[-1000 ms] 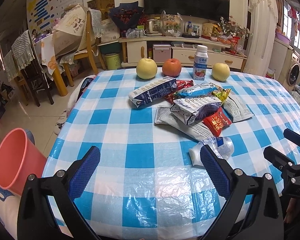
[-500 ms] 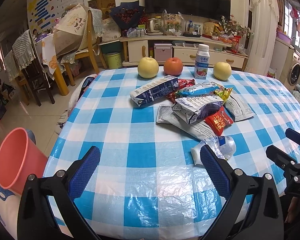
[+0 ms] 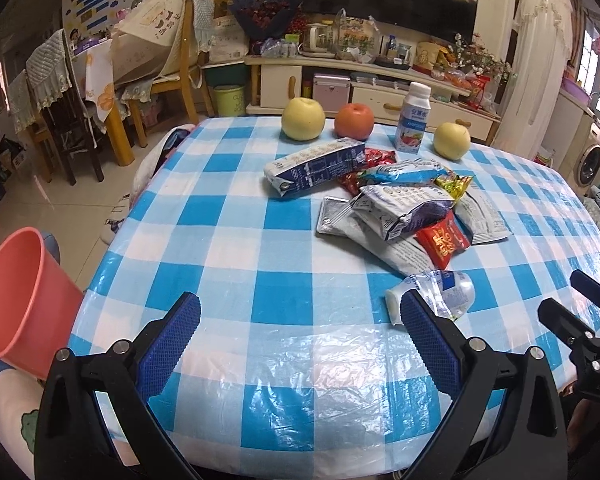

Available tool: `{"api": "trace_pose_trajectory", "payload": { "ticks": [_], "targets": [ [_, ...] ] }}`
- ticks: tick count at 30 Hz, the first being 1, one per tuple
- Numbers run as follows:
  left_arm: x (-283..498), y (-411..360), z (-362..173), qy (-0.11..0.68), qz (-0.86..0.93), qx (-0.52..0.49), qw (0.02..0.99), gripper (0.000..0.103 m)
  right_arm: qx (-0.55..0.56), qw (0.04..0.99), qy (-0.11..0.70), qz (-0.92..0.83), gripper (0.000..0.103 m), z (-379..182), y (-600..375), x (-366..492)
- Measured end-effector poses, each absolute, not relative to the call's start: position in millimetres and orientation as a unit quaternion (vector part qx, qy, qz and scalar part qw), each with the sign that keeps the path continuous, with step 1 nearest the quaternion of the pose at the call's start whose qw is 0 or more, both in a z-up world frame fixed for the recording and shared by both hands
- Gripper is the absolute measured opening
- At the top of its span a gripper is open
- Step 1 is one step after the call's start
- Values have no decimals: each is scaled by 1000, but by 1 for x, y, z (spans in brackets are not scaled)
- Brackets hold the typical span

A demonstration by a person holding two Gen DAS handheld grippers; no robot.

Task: Collect trash
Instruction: 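Lower the right gripper onto the crumpled clear plastic bottle and close it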

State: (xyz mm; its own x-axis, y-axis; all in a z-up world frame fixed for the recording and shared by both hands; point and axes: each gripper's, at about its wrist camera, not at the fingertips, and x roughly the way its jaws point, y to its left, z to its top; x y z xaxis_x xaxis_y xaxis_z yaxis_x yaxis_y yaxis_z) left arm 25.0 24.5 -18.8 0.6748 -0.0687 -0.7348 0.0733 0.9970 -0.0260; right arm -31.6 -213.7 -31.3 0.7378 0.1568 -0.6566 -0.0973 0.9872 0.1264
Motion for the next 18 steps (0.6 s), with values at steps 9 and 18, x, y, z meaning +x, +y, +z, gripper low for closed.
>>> {"api": "trace_pose_trajectory", "payload": {
  "ticks": [9,18],
  "targets": [
    [25,15,-26,410,-43,27,911,99,43,930,357,71,100,-32,-213,-31],
    [26,11,-28,408,-48,42,911,99,38,929,362,73,100,-33,-213,-28]
  ]
}}
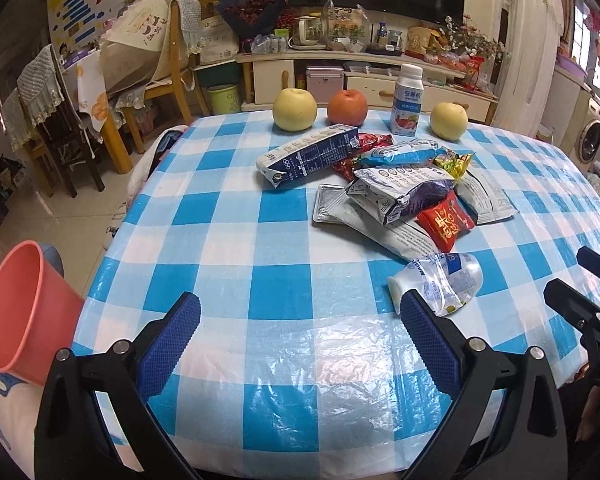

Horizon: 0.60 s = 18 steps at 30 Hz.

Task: Collect trash
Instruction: 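Lower the right gripper onto the crumpled clear plastic bottle and close it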

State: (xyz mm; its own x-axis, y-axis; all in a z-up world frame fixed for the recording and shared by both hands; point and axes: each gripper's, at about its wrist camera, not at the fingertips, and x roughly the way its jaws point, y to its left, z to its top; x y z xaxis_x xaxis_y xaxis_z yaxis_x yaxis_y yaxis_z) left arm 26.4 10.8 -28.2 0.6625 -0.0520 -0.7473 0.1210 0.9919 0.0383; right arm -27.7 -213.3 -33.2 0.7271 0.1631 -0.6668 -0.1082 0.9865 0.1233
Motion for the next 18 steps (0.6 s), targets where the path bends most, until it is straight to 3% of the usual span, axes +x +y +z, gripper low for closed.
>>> {"api": "trace_pose_trajectory", "payload": {
  "ticks": [14,18],
  "targets": [
    [62,51,-48,378,-18,12,926,99,-45,909,396,118,100,-77,-151,22],
    [79,61,-63,415,-14,1,910,99,-46,897,423,122,100,-96,-139,39]
  ]
}}
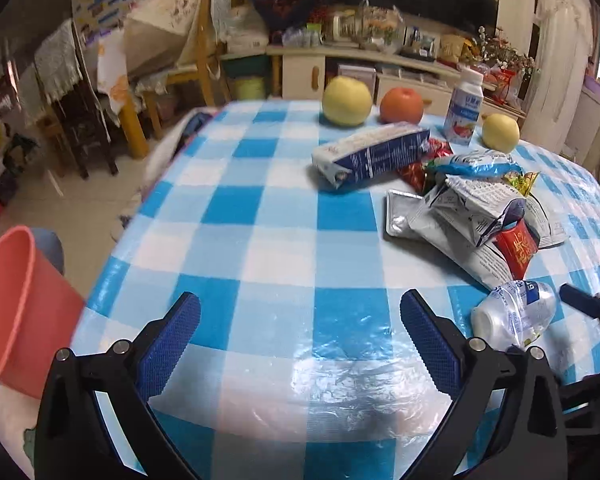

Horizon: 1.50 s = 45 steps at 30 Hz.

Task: Collect trash
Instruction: 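Lower the right gripper onto the crumpled clear plastic bottle and close it, then grasp the white milk carton with the left gripper while the right gripper holds the bottle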

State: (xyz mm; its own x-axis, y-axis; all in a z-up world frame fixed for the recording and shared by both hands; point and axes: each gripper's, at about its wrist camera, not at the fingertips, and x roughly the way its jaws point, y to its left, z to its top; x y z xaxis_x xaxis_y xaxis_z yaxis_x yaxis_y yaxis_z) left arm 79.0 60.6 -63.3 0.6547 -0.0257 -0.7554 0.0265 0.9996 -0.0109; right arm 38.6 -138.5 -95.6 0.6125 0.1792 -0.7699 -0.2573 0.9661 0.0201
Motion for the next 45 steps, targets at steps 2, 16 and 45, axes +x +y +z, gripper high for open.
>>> {"api": "trace_pose_trajectory", "payload": {
  "ticks": [2,16,45],
  "targets": [
    [82,63,-63,412,-13,-3,911,99,-32,890,441,111,100,-104,-138,48],
    [88,51,-67,403,-14,42,914,99,19,892,444,77,96,-111,-121,59],
    [137,-45,-67,366,-149,69,916,95,33,921,382,61,95,-78,-217,48]
  ]
}}
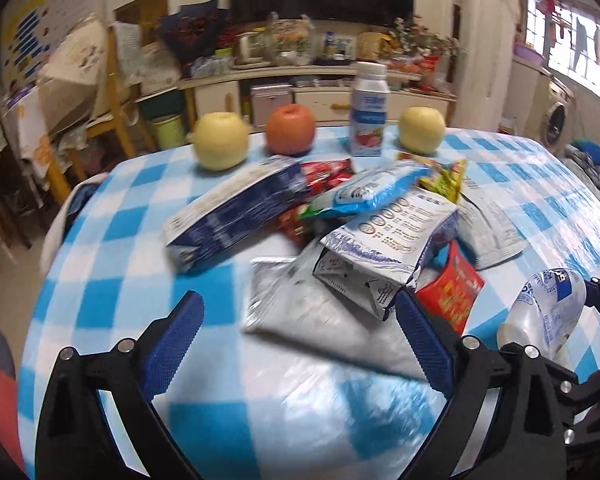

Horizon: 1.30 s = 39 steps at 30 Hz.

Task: Collect trash
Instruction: 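Grasp the white milk carton with the left gripper while the right gripper holds the bottle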

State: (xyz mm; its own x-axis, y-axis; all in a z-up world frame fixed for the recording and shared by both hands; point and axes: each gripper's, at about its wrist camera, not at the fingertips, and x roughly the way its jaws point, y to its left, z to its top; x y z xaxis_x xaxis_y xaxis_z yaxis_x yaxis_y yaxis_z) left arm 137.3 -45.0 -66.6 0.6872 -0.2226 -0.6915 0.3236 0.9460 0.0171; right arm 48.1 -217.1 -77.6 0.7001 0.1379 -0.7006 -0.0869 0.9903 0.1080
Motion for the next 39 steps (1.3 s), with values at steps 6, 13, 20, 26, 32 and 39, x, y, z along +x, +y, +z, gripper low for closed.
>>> {"api": "trace_pose_trajectory", "payload": {
  "ticks": [6,13,20,26,32,39],
  "targets": [
    [131,-60,-55,340,-188,77,918,95,45,918,391,58,95,-87,-244,54],
    [157,-96,-69,365,-214,98,901,97,63,916,389,72,95,-81,-251,54],
    [179,-127,-85,390,-234,109,884,97,77,910,400,70,95,-88,-261,54],
    [185,-126,-87,394,-234,93,884,77,79,909,402,73,95,-88,-261,55],
    [179,-123,-86,401,-232,89,882,59,80,909,402,72,95,-88,-261,55],
    [169,-116,-76,385,-228,80,891,59,79,910,401,71,95,-87,-261,55]
  ]
}}
